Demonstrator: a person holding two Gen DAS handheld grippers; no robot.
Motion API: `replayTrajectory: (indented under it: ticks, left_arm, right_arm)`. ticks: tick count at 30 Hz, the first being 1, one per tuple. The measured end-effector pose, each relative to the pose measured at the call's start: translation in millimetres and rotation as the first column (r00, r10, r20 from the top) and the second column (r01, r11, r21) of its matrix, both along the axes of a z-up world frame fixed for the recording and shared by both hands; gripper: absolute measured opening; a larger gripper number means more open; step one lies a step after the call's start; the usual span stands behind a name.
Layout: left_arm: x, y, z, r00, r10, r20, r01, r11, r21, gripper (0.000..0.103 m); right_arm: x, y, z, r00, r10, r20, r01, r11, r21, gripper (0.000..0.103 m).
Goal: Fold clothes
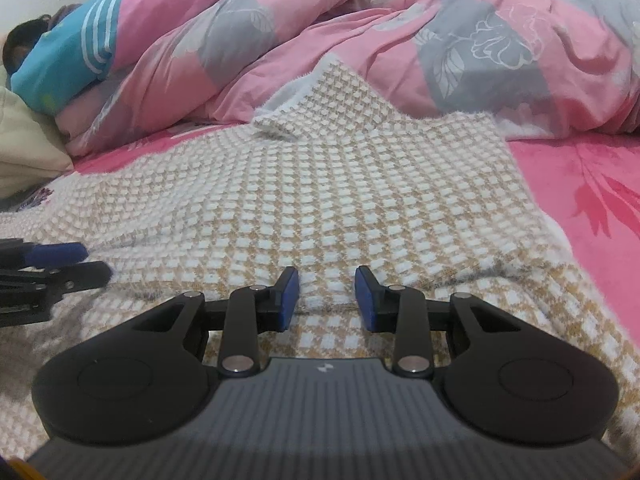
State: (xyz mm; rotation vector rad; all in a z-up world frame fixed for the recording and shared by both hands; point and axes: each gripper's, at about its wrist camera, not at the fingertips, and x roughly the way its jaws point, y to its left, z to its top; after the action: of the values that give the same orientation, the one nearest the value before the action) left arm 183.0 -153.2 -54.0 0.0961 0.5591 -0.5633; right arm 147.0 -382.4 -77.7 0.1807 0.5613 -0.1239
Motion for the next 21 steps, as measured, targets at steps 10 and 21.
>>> replayTrajectory:
  ticks: [10, 21]
  left_arm:
    - [37, -8, -17, 0.986, 0.166, -0.011, -0.164, 0.981, 0.108, 0.086]
    - [38, -9, -20, 0.994, 0.104, -0.024, -0.101, 0.990, 0.094, 0.103]
  right_arm:
    - [-3, -2, 0, 1.000, 0.003, 0.016, -0.003, 1.000, 0.016, 0.031]
    - [-4, -5, 2, 0.999, 0.037, 0.032, -0.039, 0.998, 0.053, 0.053]
